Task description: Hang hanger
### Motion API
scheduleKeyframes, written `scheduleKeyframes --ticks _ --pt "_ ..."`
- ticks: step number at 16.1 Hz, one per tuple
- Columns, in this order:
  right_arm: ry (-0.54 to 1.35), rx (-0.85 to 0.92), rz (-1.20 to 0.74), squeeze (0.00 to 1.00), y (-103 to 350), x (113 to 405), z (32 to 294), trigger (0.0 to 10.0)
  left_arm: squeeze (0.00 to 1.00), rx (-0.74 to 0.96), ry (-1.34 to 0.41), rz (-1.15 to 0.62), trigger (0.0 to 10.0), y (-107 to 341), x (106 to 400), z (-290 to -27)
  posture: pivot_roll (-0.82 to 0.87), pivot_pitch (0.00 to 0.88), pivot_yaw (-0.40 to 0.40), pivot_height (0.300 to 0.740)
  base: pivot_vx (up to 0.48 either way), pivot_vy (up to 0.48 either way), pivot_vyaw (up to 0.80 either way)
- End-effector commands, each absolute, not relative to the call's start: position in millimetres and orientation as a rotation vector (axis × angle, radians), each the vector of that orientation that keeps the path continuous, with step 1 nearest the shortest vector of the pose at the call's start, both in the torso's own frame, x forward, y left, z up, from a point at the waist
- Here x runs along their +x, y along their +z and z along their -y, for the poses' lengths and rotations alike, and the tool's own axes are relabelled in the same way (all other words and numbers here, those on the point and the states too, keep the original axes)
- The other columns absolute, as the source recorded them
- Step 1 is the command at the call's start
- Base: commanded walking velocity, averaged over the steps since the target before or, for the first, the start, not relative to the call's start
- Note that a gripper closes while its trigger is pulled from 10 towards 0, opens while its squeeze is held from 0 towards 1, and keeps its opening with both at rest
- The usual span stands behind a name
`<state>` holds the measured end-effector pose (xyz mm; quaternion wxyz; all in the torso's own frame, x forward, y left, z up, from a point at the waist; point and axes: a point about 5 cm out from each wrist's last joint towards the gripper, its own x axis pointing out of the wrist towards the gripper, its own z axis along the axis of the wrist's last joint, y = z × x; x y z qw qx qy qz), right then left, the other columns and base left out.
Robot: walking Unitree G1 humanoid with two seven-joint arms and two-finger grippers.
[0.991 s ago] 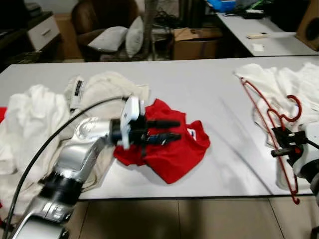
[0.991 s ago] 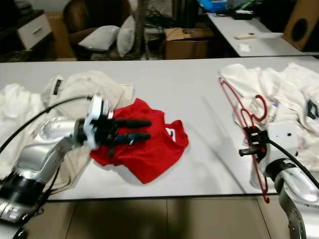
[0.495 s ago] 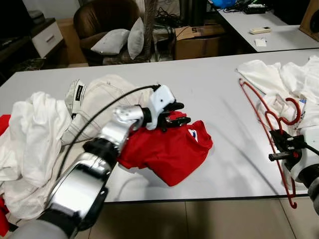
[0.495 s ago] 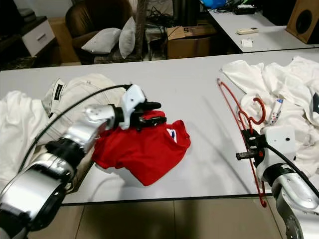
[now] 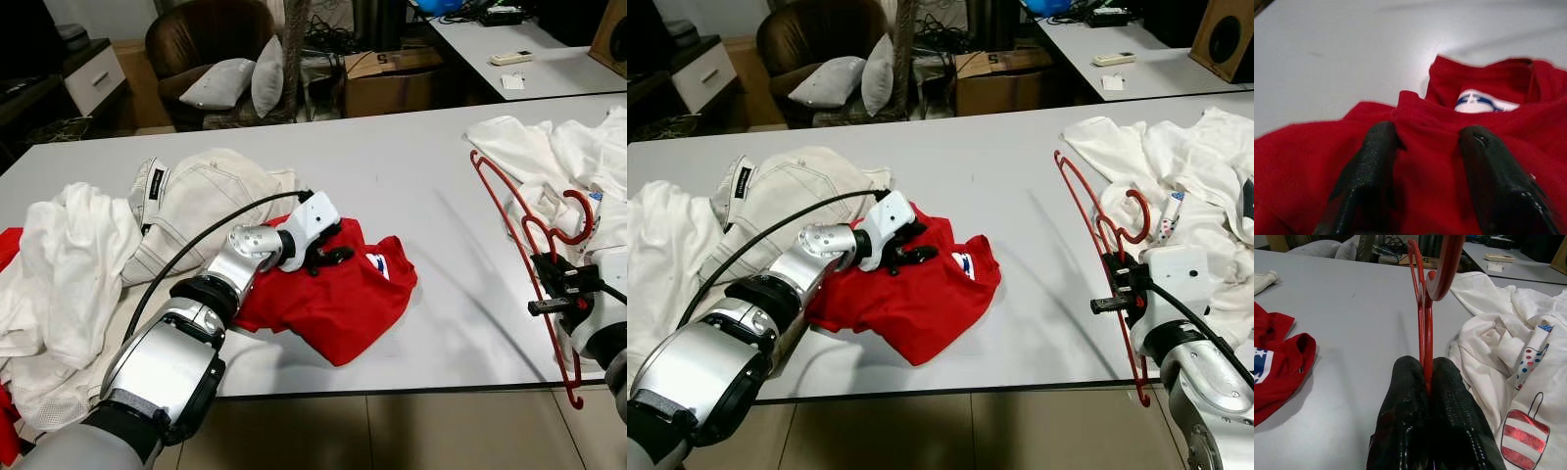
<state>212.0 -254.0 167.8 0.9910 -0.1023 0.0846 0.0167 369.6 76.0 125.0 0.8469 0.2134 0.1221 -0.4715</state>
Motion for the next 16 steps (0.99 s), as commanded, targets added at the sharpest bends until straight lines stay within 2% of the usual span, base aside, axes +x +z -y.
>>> scheduleKeyframes --ticks 1,16 --pt "0.046 -0.195 -0.155 0.00 171.5 213.9 250.8 10.0 0.00 0.475 -0.973 -0.260 0.0 128.4 373.0 -80.7 -0.04 0.000 0.142 0.740 0.000 0.000 0.00" --pt "0.077 -0.206 -0.161 0.00 170.5 218.7 248.5 10.0 0.00 0.374 -1.076 -0.258 0.0 127.9 367.9 -82.1 -0.04 0.000 0.120 0.740 0.000 0.000 0.00"
